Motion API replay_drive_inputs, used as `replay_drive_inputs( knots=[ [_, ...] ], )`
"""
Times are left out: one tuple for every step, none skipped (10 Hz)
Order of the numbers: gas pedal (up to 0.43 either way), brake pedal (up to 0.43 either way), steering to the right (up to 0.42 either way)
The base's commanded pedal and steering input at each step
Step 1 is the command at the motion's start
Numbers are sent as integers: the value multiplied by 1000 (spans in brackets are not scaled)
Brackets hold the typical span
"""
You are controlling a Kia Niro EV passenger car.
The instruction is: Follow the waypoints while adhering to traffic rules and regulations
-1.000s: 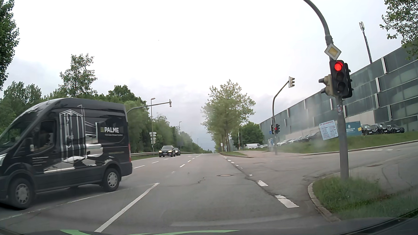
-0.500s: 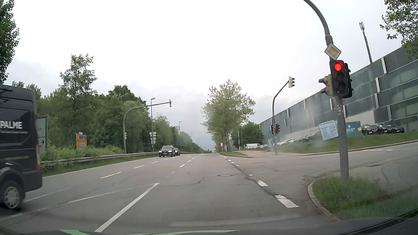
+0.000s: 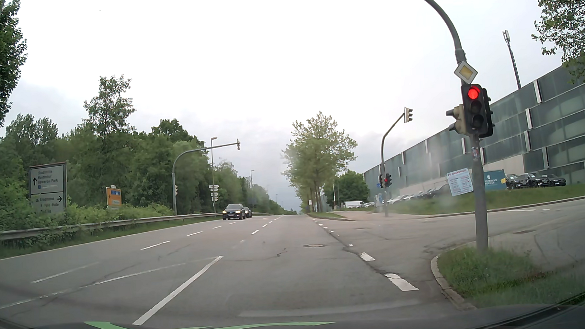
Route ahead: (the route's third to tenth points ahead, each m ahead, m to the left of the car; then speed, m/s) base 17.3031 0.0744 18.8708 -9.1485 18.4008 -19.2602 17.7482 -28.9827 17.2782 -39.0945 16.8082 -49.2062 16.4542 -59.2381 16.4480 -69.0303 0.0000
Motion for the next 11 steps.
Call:
replay_drive_inputs(
  knots=[
    [0,311,1],
    [0,311,1],
    [0,311,1],
    [0,305,1],
    [0,305,1],
    [0,305,1],
    [0,299,1],
    [0,287,1],
    [0,256,1],
    [0,232,1],
    [0,220,1]
  ],
)
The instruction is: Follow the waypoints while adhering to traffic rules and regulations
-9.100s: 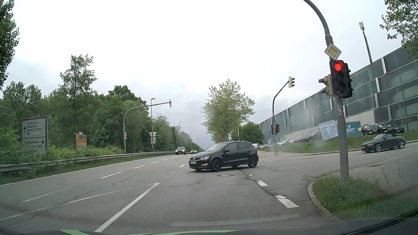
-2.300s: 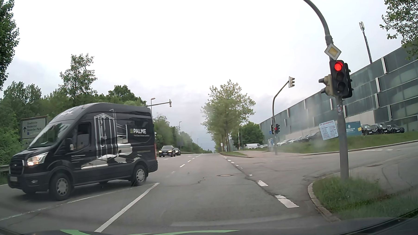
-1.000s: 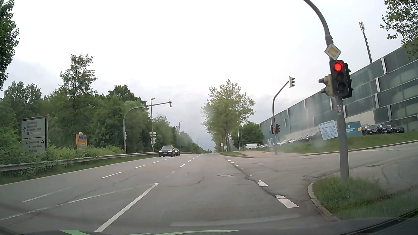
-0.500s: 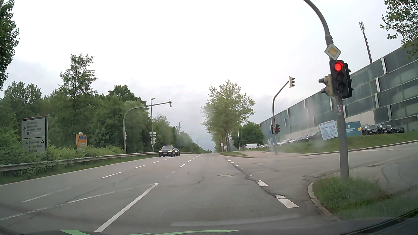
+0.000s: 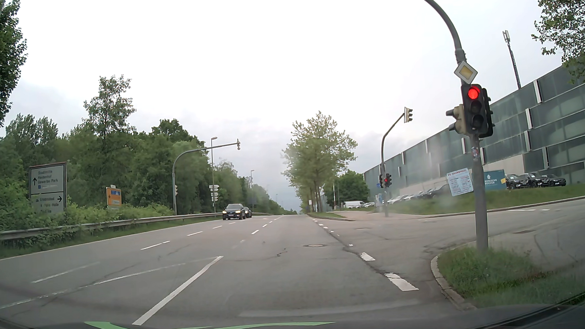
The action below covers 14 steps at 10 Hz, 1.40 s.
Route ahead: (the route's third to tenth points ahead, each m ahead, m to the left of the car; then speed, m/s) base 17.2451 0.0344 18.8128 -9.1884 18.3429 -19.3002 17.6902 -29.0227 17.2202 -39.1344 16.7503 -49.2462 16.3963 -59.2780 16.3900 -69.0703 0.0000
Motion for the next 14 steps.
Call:
replay_drive_inputs(
  knots=[
    [0,183,1],
    [0,177,1],
    [0,183,1],
    [0,213,1],
    [0,226,1],
    [0,238,1],
    [0,244,1],
    [0,250,1],
    [0,250,1],
    [0,220,1],
    [0,165,1],
    [0,91,1],
    [0,0,1],
    [0,0,1]
  ],
)
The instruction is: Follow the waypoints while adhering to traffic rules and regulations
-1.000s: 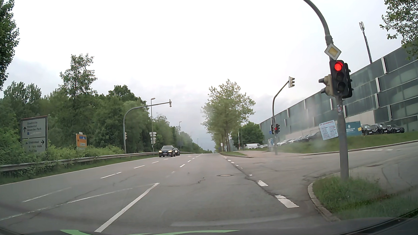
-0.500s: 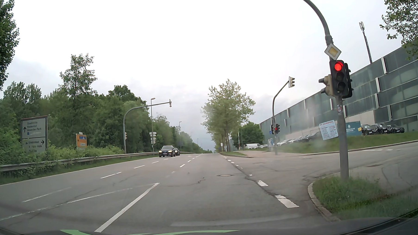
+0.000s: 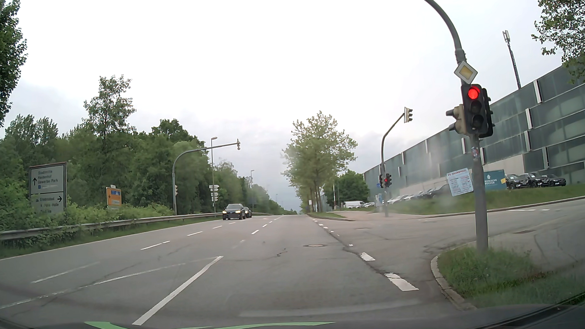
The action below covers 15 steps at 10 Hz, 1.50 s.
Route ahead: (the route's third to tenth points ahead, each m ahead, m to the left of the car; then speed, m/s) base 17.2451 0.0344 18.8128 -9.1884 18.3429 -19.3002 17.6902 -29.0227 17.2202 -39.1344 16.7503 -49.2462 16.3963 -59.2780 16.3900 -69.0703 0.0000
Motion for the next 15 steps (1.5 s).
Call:
replay_drive_inputs(
  knots=[
    [0,0,1],
    [0,0,1],
    [0,0,1],
    [0,0,1],
    [0,0,1],
    [20,0,1],
    [79,0,1],
    [98,0,1],
    [98,0,1],
    [98,0,1],
    [98,0,1],
    [98,0,1],
    [98,0,1],
    [98,0,1],
    [98,0,1]
  ],
)
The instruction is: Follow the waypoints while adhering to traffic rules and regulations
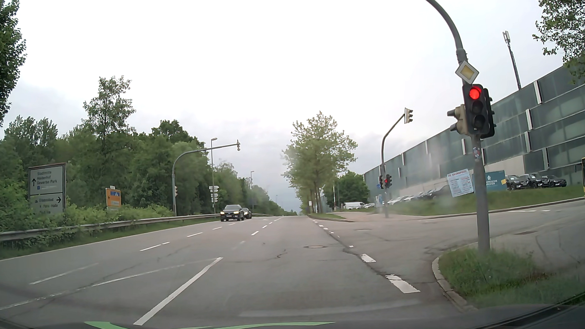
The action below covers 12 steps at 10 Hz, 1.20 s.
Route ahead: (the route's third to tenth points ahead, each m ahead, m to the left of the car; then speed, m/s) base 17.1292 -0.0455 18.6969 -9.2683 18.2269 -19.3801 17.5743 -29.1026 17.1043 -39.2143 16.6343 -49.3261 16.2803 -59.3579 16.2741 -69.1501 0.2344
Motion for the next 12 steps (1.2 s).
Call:
replay_drive_inputs(
  knots=[
    [98,0,1],
    [98,0,1],
    [98,0,1],
    [87,0,1],
    [79,0,1],
    [28,0,1],
    [0,0,1],
    [0,0,1],
    [0,0,1],
    [0,0,1],
    [0,0,1],
    [0,0,1]
  ],
)
